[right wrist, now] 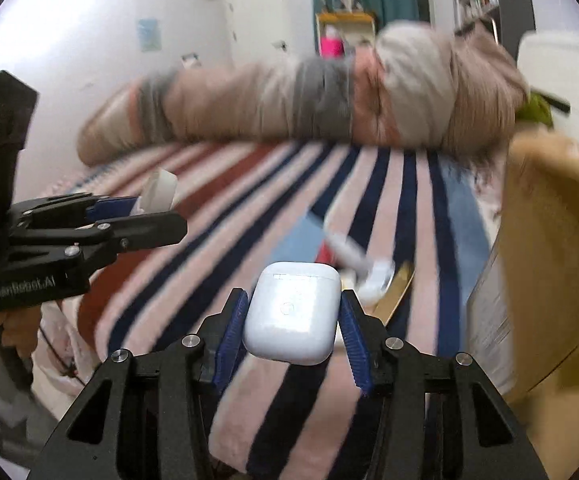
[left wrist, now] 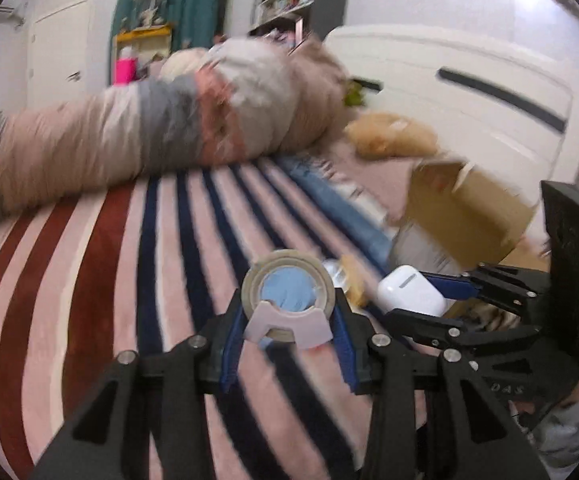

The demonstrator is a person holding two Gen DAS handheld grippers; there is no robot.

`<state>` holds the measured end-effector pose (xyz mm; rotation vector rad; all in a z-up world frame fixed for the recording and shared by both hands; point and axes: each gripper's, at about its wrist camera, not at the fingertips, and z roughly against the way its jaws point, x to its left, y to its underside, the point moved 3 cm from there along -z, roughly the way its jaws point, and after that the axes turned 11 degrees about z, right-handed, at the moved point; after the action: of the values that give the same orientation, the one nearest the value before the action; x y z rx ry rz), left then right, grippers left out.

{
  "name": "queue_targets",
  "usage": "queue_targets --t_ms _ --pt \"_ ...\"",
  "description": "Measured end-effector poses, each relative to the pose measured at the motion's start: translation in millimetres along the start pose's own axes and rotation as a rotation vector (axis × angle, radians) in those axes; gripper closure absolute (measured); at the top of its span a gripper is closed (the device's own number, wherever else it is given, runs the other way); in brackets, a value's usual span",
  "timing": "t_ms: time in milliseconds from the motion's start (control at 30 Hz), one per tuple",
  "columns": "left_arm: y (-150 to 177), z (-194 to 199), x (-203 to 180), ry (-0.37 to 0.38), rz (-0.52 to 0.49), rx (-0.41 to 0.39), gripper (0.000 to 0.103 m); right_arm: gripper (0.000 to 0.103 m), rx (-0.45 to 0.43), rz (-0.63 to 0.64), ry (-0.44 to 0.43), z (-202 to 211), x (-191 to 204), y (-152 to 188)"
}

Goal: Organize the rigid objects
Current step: 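Drop the earbuds case into the box with the right tool while the left drops the tape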

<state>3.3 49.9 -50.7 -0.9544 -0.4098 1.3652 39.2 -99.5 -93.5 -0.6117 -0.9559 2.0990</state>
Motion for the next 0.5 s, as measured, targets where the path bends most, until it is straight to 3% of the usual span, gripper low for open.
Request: queue_targets --t_ms 100,200,333,500 --pt "-33.2 9.7 -34.5 0.038 -0.102 -0.036 0.066 0.06 -0.067 0.003 0.023 33.6 -25.4 -14.8" --pt "-62.5 5.4 -82.2 0.164 -0.169 -0.014 0.066 0.06 -0.107 -0.011 0.092 63.4 -53.0 -14.8" --pt "-85.8 -24.3 -152.4 0.218 -0.295 0.025 0.066 0.06 -0.118 -0.098 0.243 93.1 -103.7 7.8" --pt "-86.7 -92.0 -218.1 0.254 -0.39 0.21 0.066 0.06 -0.027 -0.166 0.301 86.0 -153.6 44.9"
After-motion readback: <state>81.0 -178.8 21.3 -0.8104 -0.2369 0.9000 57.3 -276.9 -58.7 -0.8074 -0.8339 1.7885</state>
